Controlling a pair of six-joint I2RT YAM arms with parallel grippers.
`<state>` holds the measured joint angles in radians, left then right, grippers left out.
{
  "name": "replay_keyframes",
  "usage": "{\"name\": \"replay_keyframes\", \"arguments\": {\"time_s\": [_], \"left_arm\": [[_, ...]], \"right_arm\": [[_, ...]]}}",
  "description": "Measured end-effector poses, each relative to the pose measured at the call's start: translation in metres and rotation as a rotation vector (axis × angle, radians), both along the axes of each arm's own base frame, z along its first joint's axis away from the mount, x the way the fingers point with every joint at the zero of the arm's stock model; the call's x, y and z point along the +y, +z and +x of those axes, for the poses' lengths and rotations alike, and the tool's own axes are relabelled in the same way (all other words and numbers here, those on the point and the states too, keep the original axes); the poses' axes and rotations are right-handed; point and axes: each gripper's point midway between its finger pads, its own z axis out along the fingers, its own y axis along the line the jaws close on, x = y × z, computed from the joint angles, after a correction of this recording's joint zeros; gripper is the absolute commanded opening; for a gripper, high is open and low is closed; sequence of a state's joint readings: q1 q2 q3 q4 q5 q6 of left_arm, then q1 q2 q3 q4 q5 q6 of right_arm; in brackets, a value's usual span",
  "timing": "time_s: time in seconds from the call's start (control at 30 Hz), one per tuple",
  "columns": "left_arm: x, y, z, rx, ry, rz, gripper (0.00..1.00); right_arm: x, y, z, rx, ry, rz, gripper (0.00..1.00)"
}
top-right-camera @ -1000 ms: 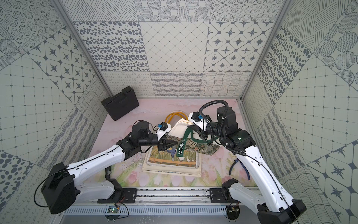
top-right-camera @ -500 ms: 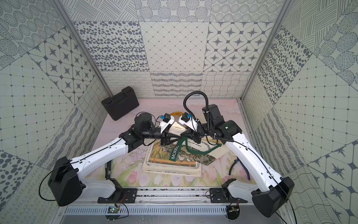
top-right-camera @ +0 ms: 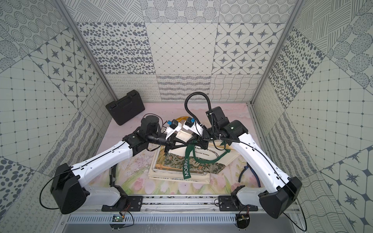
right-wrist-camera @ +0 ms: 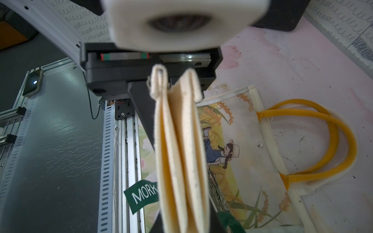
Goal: Put away the canvas bag
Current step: Press the canvas bag.
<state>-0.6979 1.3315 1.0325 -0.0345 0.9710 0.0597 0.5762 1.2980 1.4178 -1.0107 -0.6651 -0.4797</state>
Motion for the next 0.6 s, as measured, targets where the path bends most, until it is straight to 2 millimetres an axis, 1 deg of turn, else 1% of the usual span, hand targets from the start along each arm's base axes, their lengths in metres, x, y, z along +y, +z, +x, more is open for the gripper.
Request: {"name": "replay_keyframes", "arguments": {"time_s": [0.1, 0.2, 0.27, 0.37, 0.4, 0.6], "left_arm": [[0.006, 0.0, 0.001, -0.016, -0.005, 0.001, 0.0], [0.018, -0.002, 0.003, -0.033, -0.001, -0.011, 0.0], [0.028, -0.005, 0.009, -0.037, 0.017, -0.017, 0.0], [0.045, -0.006, 0.022, -0.025, 0.04, -0.037, 0.0], [0.051, -0.005, 0.026, -0.02, 0.043, -0.047, 0.0], [0.074, 0.004, 0.045, -0.001, 0.043, -0.095, 0.0]], "right_arm": [[0.002, 0.0, -0.001, 0.001, 0.01, 0.002, 0.16], [0.009, -0.001, 0.0, -0.013, 0.028, 0.01, 0.25], [0.011, -0.001, -0.001, -0.009, 0.04, 0.013, 0.31], [0.01, -0.003, -0.001, -0.014, 0.049, 0.01, 0.37], [0.01, -0.003, -0.001, -0.016, 0.05, 0.009, 0.39], [0.006, -0.012, 0.0, -0.005, 0.044, -0.019, 0.39]]}}
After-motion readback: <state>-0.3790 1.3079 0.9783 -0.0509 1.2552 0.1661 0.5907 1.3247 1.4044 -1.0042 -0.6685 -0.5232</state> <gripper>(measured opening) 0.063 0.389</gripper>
